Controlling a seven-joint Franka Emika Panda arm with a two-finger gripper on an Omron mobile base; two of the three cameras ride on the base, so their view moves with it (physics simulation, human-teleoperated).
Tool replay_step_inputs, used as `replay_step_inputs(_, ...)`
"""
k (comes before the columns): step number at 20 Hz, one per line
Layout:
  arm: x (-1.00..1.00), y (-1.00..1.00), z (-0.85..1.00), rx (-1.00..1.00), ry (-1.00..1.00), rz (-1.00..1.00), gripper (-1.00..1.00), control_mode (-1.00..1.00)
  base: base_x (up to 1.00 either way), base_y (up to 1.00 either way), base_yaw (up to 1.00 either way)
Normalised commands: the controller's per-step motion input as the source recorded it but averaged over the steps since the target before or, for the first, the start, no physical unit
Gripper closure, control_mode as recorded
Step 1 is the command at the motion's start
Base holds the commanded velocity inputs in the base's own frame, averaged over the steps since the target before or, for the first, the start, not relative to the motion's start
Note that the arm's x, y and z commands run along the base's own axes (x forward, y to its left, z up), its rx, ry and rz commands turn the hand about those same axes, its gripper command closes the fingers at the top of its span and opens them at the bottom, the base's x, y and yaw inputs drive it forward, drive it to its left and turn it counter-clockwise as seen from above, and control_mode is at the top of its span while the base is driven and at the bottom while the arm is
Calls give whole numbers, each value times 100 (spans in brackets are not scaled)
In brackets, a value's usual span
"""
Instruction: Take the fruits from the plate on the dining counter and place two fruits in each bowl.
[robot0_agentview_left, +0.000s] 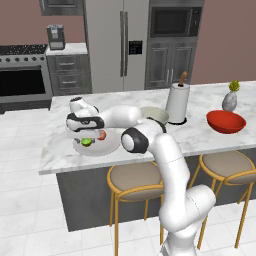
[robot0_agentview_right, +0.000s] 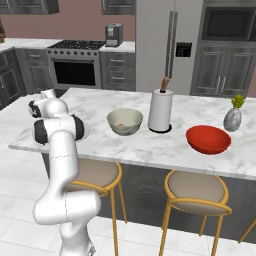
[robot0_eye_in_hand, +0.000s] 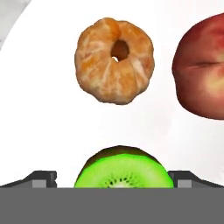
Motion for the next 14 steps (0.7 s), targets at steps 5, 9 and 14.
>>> replay_step_inputs(5,2,1,-13,0,0,0,-100,-100,0,0,0)
replay_step_inputs(9,0,0,-13,0,0,0,100,-100,0,0,0)
replay_step_inputs(14,-1,-1,-4,0,0,0,100,-100,0,0,0)
